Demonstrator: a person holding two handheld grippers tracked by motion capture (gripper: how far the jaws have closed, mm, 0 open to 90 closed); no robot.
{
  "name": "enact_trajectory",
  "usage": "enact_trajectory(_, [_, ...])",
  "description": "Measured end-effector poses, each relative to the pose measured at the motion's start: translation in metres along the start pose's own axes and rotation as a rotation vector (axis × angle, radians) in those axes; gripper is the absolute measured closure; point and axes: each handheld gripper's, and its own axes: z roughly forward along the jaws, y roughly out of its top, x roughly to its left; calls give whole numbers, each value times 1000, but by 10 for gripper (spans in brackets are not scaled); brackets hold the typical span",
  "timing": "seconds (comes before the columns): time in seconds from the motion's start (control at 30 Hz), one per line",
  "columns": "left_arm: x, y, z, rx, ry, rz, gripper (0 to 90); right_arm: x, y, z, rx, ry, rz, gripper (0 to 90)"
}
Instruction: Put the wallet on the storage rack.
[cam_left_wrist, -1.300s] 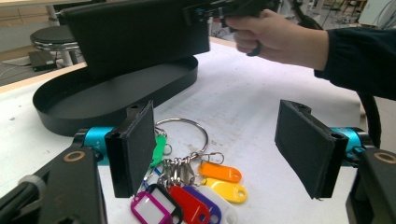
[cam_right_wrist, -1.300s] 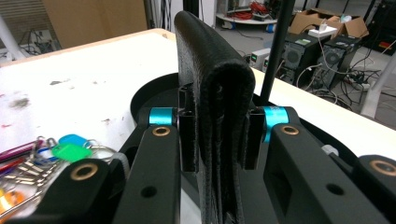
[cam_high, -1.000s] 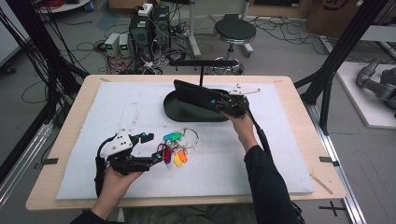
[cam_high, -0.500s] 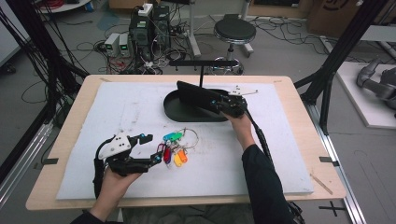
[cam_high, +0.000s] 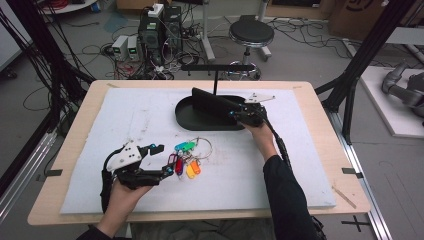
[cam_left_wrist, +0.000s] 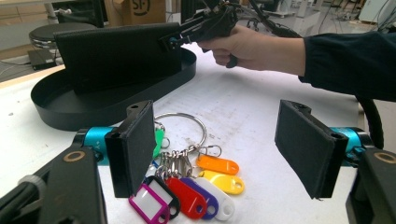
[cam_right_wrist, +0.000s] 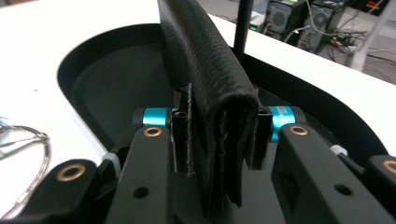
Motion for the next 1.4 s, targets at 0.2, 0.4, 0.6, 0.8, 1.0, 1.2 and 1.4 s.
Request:
enact_trajectory(0.2, [0,0,1,6,0,1,290,0,-1,-1,33,-18,4,641])
enact_trajectory(0.4, [0,-1,1,13,2,4,290,4,4,-5,34,-77,-16,492])
enact_trajectory(0.6, [2,-2,1,12,9,-2,290,1,5,-15,28,-113,18,403])
enact_trajectory(0.8, [4,-1,2,16,16,3,290,-2,7,-39,-39,-90,77,362])
enact_trajectory(1.0, [9,-2,4,22,35,-8,286,-8,5,-72,-83,-62,127,322])
enact_trajectory(1.2, [17,-3,5,23,55,-21,284,-10,-1,-111,-130,-56,132,307])
enact_trajectory(1.4, [26,-4,4,21,103,-15,282,-10,-16,-143,-154,-50,153,272])
